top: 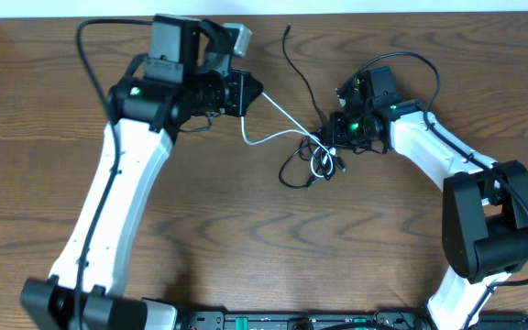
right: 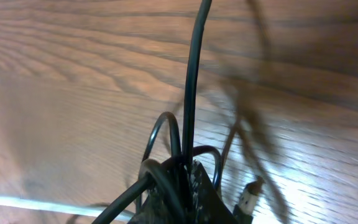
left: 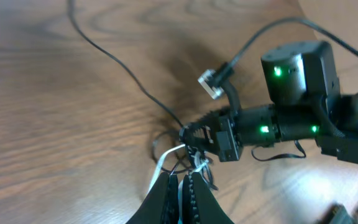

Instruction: Untangle cables

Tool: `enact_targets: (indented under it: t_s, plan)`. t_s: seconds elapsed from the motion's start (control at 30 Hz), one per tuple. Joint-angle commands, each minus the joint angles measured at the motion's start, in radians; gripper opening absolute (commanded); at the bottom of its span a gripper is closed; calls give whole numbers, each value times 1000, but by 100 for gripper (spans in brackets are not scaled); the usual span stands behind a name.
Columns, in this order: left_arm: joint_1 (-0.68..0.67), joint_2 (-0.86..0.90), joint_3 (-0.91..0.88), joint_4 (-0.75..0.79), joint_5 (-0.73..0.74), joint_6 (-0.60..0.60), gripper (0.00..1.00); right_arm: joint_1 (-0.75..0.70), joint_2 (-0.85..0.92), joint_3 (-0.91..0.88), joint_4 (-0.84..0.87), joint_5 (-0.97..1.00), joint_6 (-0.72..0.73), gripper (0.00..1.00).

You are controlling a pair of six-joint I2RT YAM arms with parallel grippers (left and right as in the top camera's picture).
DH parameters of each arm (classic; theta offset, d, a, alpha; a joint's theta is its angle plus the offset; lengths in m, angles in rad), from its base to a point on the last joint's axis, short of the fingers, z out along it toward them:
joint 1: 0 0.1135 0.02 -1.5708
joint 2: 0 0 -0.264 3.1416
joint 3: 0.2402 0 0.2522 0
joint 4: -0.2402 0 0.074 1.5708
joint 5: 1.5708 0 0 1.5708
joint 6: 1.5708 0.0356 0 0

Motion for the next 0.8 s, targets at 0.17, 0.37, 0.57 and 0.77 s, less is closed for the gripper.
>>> enact_targets:
  t_s: [0.17, 0.37, 0.57, 0.77]
  plan:
    - [28, -146, 44, 20, -193, -35, 7, -41, -1, -6, -64, 238, 9, 1]
    - [28, -145, 43, 20, -226, -82, 7, -43, -1, -6, -86, 297, -16, 1]
    - [-26, -88, 24, -15, -184, -168, 7, -44, -1, -6, -68, 184, -47, 1]
    - [-145, 57, 9, -21, -129, -283, 17, -82, -1, -6, -58, 88, -42, 1]
